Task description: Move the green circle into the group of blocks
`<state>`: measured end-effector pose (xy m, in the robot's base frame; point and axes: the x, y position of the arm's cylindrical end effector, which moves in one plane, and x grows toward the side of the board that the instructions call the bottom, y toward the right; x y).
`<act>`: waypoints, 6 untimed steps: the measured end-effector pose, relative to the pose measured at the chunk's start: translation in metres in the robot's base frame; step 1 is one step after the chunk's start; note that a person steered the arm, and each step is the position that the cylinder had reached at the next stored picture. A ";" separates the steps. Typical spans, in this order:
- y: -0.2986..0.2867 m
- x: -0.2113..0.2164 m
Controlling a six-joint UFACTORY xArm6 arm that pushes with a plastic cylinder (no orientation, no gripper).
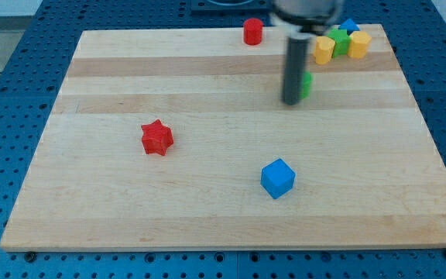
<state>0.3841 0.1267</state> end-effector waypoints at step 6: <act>0.051 -0.054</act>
